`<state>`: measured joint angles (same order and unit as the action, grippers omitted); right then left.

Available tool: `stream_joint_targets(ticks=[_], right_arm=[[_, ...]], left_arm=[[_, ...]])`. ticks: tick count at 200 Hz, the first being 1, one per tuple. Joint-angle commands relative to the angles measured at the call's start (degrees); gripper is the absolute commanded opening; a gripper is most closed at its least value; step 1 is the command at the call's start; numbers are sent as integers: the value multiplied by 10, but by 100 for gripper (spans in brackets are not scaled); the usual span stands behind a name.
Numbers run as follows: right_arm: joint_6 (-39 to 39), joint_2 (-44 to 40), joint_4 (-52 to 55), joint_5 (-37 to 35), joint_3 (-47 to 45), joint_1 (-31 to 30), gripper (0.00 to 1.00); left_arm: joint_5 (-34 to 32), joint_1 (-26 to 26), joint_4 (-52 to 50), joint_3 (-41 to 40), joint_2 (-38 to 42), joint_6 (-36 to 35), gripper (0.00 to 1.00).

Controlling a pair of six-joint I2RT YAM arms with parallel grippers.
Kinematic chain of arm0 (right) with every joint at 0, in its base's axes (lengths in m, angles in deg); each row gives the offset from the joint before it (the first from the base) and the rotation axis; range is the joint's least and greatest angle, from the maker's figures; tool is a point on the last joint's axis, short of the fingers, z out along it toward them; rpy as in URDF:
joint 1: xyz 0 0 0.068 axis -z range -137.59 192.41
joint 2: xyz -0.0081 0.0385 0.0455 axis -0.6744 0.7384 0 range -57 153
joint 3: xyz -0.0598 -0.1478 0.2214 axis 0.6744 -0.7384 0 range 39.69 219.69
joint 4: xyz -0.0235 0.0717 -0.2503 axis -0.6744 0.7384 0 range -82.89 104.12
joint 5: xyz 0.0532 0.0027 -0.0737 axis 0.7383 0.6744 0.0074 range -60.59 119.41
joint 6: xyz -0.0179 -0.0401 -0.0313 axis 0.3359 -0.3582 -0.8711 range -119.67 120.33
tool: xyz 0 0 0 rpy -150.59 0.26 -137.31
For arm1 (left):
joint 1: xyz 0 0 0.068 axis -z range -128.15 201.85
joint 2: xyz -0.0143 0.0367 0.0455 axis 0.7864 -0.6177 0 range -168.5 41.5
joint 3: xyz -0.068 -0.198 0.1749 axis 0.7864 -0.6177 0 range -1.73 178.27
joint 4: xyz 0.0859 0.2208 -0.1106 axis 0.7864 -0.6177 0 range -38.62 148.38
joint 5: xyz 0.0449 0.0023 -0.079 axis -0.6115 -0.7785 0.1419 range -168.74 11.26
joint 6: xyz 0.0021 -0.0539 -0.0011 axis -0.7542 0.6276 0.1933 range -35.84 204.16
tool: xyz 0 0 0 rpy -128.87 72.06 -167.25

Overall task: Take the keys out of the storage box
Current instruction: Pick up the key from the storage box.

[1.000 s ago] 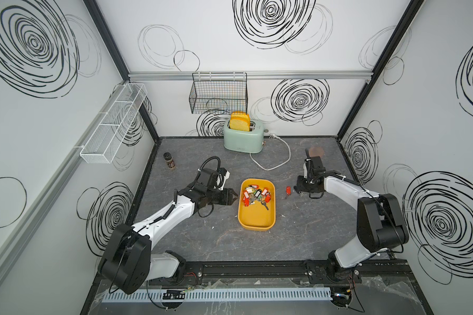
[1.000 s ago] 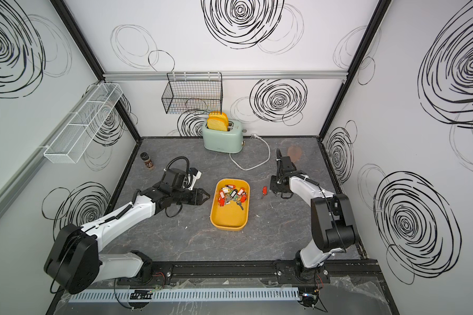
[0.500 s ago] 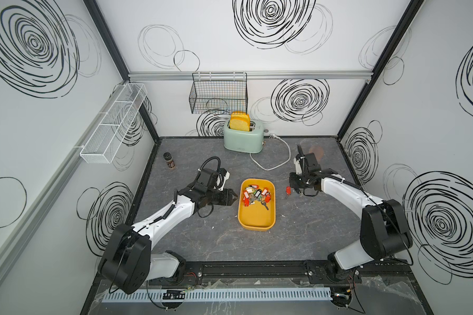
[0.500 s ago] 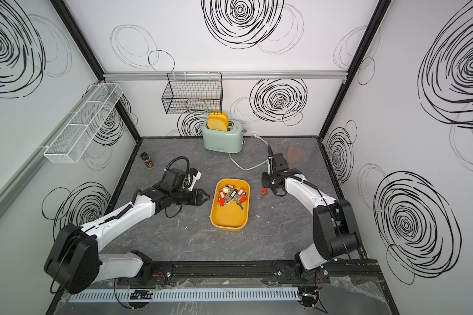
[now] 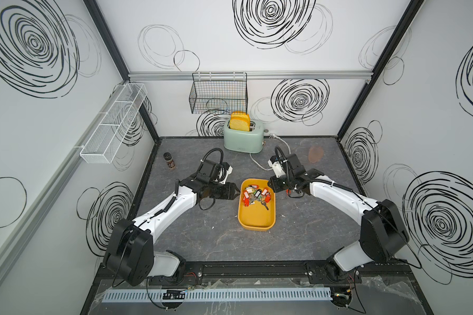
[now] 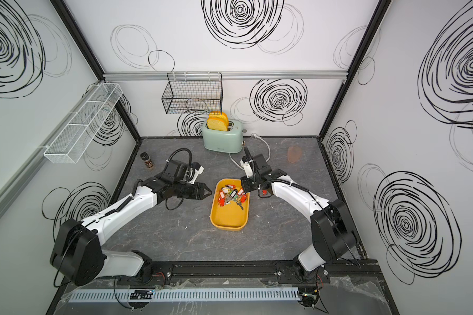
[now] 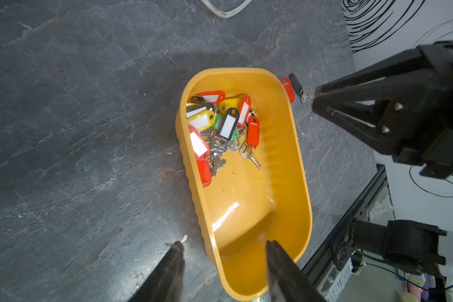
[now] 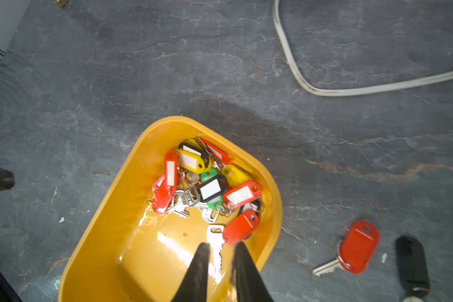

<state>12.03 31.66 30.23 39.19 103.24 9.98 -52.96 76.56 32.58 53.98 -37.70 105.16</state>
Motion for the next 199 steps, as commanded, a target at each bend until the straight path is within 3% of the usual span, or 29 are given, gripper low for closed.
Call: stream_joint_targets(ticks=[1, 199], right_arm=[[-20, 26, 24, 7, 20, -15, 23], [-27, 172, 75, -76, 91, -61, 35]], left_arm=[[21, -1, -19, 17, -6, -5, 55], [25, -5, -16, 5, -10, -8, 55]])
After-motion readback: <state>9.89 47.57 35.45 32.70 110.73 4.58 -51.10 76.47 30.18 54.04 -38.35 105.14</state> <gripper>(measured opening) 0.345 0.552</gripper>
